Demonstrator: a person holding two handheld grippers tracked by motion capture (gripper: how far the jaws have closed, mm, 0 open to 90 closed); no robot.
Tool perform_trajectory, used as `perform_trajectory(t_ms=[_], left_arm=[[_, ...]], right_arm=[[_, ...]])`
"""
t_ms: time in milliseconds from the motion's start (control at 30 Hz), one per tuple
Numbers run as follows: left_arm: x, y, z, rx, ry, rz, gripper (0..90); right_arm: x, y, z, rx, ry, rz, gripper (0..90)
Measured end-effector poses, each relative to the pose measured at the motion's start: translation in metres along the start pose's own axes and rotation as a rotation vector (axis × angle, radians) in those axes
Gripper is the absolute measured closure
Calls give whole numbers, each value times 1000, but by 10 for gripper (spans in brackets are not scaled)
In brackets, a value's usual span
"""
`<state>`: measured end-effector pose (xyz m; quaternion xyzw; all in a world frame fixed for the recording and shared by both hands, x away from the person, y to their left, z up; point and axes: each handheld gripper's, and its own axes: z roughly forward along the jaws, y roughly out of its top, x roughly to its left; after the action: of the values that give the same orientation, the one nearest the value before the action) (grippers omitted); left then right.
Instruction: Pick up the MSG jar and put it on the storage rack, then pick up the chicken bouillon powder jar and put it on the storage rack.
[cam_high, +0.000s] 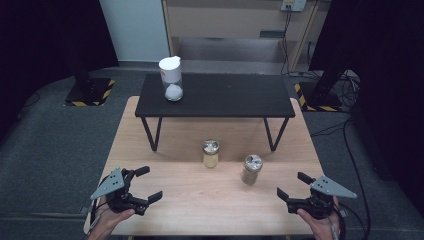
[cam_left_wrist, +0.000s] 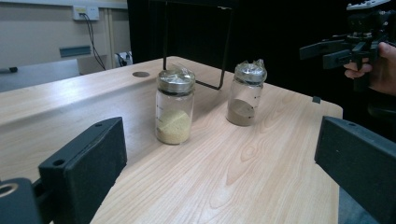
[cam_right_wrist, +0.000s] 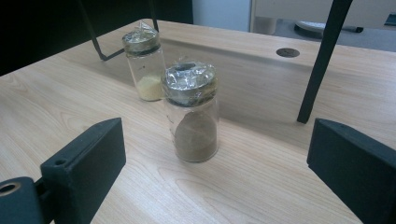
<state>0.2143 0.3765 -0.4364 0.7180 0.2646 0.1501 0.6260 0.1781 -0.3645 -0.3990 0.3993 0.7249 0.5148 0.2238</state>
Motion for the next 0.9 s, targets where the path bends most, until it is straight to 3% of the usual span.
perform_trajectory(t_ms=[900], left_arm=[[-2,4,2,47,26,21,11]], right_arm=[[-1,2,-9,-56,6,18,21]])
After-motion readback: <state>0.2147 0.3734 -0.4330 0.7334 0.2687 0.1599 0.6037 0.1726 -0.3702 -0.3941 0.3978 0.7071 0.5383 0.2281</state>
